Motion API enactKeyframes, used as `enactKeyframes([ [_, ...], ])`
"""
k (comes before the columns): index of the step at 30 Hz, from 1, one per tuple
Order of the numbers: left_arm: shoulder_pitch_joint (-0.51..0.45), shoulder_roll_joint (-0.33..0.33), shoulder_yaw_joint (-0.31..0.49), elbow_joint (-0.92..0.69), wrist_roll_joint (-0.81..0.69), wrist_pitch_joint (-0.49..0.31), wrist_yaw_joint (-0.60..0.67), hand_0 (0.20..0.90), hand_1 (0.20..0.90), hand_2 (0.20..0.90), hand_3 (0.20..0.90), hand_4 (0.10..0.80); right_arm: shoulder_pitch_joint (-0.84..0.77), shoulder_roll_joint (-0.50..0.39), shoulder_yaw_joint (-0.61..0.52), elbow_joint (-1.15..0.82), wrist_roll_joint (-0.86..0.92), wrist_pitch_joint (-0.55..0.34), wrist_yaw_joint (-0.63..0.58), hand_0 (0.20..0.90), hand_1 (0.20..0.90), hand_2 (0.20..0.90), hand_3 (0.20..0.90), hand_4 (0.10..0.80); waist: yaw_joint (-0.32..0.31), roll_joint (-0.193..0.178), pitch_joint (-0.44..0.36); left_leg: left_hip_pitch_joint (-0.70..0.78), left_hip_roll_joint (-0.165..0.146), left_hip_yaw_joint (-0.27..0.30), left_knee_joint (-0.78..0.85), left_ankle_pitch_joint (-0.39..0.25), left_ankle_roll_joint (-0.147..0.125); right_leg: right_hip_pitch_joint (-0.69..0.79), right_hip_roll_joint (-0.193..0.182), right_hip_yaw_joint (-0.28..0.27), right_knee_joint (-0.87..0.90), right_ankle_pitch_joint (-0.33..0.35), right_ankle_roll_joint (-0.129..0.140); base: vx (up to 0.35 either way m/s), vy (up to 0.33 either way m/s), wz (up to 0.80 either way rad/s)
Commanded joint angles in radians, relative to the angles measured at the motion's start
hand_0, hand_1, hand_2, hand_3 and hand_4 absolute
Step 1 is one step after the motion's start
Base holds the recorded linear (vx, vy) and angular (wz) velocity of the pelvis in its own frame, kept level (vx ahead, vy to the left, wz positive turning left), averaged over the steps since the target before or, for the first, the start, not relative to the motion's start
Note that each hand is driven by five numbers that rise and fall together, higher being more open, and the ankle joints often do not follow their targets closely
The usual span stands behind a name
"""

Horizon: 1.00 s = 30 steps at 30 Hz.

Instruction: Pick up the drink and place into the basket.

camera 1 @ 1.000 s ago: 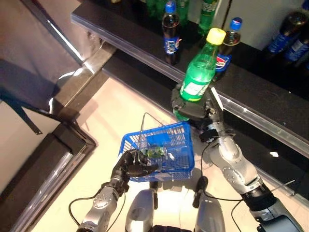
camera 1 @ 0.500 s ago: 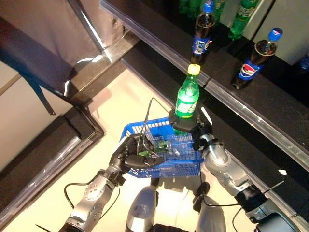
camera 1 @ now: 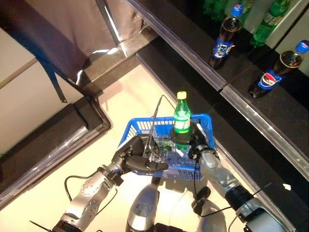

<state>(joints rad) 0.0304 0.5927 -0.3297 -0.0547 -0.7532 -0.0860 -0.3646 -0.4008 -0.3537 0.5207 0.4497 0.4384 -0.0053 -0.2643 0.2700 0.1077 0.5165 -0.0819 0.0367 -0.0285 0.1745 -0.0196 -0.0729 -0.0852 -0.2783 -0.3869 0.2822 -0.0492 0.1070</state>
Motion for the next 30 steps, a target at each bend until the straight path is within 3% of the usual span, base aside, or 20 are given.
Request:
enactKeyframes([
  [1, -0.094, -0.05, 0.13, -0.355, -0.183, -0.226, -0.163, 0.3, 0.3, 0.3, 0.2, 0.1, -0.064, 0.051, 0.064, 0.0, -0.054, -0.064, 0.06, 0.3, 0.3, 0.3, 0.2, 0.1, 0.021, -0.055, -0.151, -0.085, -0.035, -0.009, 0.085, 0.01, 0.004, 0.103, 0.028, -0.014, -0.043, -0.023, -0.053, -0.021, -0.045, 0.17],
  [9, -0.106, -0.05, 0.149, -0.361, -0.194, -0.178, -0.2, 0.3, 0.3, 0.3, 0.2, 0.1, -0.091, 0.03, 0.155, 0.184, -0.228, 0.204, 0.13, 0.3, 0.3, 0.3, 0.2, 0.1, 0.057, -0.07, -0.143, -0.096, -0.039, -0.032, 0.077, 0.016, 0.0, 0.109, 0.037, -0.029, -0.053, -0.023, -0.05, -0.022, -0.048, 0.05],
  [11, -0.113, -0.05, 0.145, -0.368, -0.187, -0.164, -0.197, 0.3, 0.3, 0.3, 0.2, 0.1, -0.104, 0.04, 0.166, 0.228, -0.241, 0.23, 0.137, 0.3, 0.3, 0.3, 0.2, 0.1, 0.064, -0.072, -0.142, -0.093, -0.039, -0.036, 0.072, 0.018, 0.002, 0.112, 0.039, -0.033, -0.054, -0.023, -0.049, 0.005, -0.05, 0.01],
  [16, -0.138, -0.056, 0.141, -0.376, -0.182, -0.133, -0.187, 0.3, 0.3, 0.3, 0.2, 0.1, -0.146, 0.074, 0.193, 0.319, -0.353, 0.206, 0.215, 0.3, 0.3, 0.3, 0.2, 0.1, 0.082, -0.07, -0.14, -0.095, -0.043, -0.049, 0.07, 0.021, 0.001, 0.117, 0.041, -0.039, -0.056, -0.023, -0.049, 0.008, -0.028, 0.07],
  [20, -0.127, -0.065, 0.144, -0.382, -0.172, -0.124, -0.191, 0.3, 0.3, 0.3, 0.2, 0.1, -0.146, 0.07, 0.235, 0.276, -0.434, 0.093, 0.222, 0.3, 0.3, 0.3, 0.2, 0.1, 0.089, -0.066, -0.139, -0.096, -0.046, -0.056, 0.065, 0.026, 0.001, 0.118, 0.042, -0.042, -0.055, -0.024, -0.048, 0.004, -0.004, 0.04],
  [22, -0.118, -0.067, 0.149, -0.388, -0.172, -0.125, -0.19, 0.3, 0.3, 0.3, 0.2, 0.1, -0.121, 0.064, 0.237, 0.247, -0.449, 0.077, 0.211, 0.3, 0.3, 0.3, 0.2, 0.1, 0.087, -0.064, -0.14, -0.097, -0.048, -0.056, 0.062, 0.028, 0.002, 0.115, 0.04, -0.042, -0.053, -0.025, -0.046, 0.0, 0.0, 0.0],
  [30, -0.106, -0.077, 0.157, -0.396, -0.177, -0.119, -0.197, 0.3, 0.3, 0.3, 0.2, 0.1, -0.075, 0.085, 0.232, 0.358, -0.537, 0.144, 0.23, 0.3, 0.3, 0.3, 0.2, 0.1, 0.086, -0.055, -0.128, -0.104, -0.047, -0.054, 0.065, 0.028, 0.0, 0.106, 0.033, -0.043, -0.044, -0.028, -0.045, 0.0, 0.0, 0.0],
])
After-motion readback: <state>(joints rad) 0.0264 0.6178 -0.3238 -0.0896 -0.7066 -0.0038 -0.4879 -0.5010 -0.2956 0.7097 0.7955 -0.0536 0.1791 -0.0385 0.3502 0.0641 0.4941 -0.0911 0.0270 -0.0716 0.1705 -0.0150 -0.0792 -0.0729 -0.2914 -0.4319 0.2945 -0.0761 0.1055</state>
